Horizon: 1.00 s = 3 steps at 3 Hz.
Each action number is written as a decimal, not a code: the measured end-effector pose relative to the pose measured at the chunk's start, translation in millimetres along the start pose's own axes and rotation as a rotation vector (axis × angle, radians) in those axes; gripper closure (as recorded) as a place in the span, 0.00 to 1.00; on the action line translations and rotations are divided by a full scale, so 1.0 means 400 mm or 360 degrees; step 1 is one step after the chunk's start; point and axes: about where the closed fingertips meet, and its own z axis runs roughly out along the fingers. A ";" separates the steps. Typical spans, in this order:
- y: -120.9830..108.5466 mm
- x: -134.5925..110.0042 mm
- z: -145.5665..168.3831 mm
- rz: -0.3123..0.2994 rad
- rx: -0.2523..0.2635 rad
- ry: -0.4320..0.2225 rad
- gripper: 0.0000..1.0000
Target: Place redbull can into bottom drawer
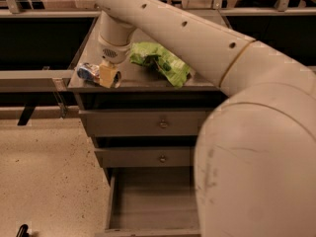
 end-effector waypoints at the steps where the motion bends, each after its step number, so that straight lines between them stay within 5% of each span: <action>1: 0.056 0.027 -0.058 -0.0149 -0.0080 -0.0218 1.00; 2: 0.147 0.157 -0.126 -0.0384 -0.0104 -0.0178 1.00; 3: 0.239 0.297 -0.138 -0.0713 -0.0039 0.0027 1.00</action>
Offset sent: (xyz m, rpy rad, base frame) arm -0.1577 -0.1538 -0.0450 -0.2280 -0.0814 0.6818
